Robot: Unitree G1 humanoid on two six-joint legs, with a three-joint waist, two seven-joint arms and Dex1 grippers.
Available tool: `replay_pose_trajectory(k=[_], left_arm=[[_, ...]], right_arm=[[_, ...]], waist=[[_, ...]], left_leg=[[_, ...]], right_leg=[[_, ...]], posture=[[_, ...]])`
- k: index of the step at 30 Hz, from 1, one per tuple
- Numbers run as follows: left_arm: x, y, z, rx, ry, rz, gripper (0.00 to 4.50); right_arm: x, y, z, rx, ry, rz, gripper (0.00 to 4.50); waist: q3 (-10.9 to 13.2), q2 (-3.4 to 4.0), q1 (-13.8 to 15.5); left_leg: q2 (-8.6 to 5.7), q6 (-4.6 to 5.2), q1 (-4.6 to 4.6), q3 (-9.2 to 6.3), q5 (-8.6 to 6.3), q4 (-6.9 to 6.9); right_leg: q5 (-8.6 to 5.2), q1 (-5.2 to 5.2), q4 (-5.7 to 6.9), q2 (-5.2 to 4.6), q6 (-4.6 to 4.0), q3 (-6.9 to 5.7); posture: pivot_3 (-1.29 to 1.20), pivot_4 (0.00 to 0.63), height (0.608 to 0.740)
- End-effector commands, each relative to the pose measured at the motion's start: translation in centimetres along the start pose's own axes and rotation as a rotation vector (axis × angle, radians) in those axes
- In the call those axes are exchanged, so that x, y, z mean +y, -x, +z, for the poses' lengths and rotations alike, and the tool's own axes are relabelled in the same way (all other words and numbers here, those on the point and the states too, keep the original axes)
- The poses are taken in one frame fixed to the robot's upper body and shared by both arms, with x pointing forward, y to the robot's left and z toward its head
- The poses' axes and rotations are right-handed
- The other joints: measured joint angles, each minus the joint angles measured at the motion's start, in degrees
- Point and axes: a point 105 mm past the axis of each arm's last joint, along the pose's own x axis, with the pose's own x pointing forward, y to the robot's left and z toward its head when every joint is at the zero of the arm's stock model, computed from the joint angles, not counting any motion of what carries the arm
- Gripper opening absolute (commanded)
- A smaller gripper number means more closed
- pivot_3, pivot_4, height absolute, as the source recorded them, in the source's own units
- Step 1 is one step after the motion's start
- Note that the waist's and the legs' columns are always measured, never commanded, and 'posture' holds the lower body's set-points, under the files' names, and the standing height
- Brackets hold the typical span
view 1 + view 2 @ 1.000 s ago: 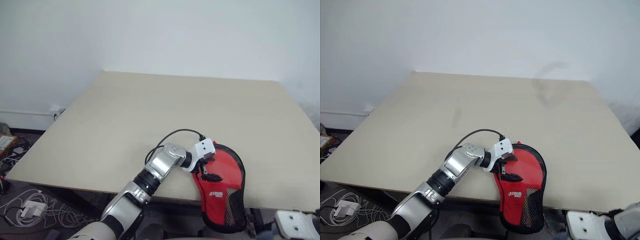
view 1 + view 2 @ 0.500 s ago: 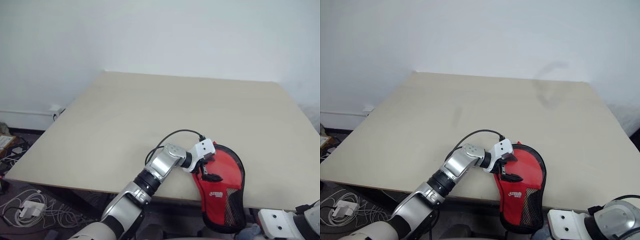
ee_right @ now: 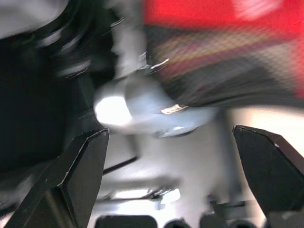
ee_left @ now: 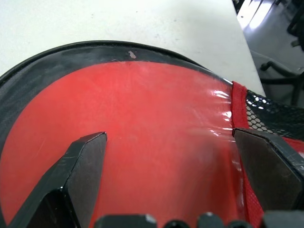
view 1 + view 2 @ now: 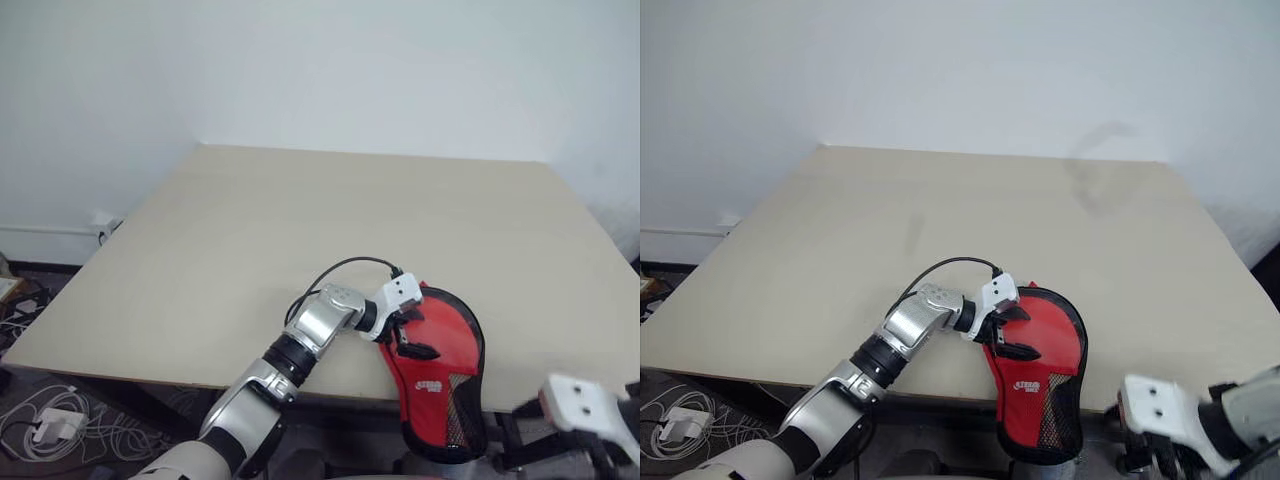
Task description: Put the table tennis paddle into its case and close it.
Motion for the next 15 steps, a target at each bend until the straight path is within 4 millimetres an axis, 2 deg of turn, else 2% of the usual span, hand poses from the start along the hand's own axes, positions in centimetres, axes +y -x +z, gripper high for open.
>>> replay_pose_trajectory(k=[1, 5, 8, 11, 15], left_arm=[[1.2, 2.9, 0.4, -0.019, 0.014, 0.046, 4.5], [1.2, 6.0, 1.7, -0.046, -0.041, 0.077, 4.5], [1.0, 8.2, 2.2, -0.052, -0.068, 0.115, 4.5], [0.8, 10.6, 1.8, -0.035, -0.075, 0.165, 4.5], [0.6, 14.0, 0.2, 0.014, -0.064, 0.242, 4.5]], right_arm=[[-3.6, -0.3, 1.6, -0.16, -0.121, -0.172, 4.49], [-7.7, -1.6, 3.1, -0.336, -0.233, -0.329, 4.49], [-10.7, -2.6, 3.8, -0.459, -0.284, -0.448, 4.49], [-12.3, -3.2, 4.7, -0.562, -0.34, -0.49, 4.49], [-13.4, -4.2, 5.2, -0.61, -0.367, -0.523, 4.49]], waist=[[0.09, -0.09, -0.15], [0.14, 0.11, -0.05], [0.12, 0.14, 0.09], [0.11, 0.34, 0.26], [0.14, 0.48, -0.15]], left_leg=[[0.03, -0.02, 0.0, -0.01, 0.01, -0.03], [0.05, -0.39, -0.21, 0.02, 0.22, -0.08], [-0.01, -0.49, -0.73, 0.01, 0.28, -0.03], [-0.19, -0.53, -1.09, -0.04, 0.32, 0.02], [-0.2, -0.56, -1.15, -0.01, 0.34, -0.07]], right_leg=[[0.01, -0.04, 0.0, 0.02, -0.03, 0.0], [0.08, -0.33, 0.03, 0.03, -0.13, 0.02], [0.14, -0.85, 0.12, -0.01, -0.2, 0.05], [0.17, -1.17, 0.18, -0.12, -0.18, 0.05], [0.17, -1.32, 0.19, -0.12, -0.18, 0.08]], posture=[[0.0, 0.0, 0.716], [0.0, 0.0, 0.716], [0.0, 0.0, 0.716], [0.0, 0.0, 0.716], [0.0, 0.0, 0.716]])
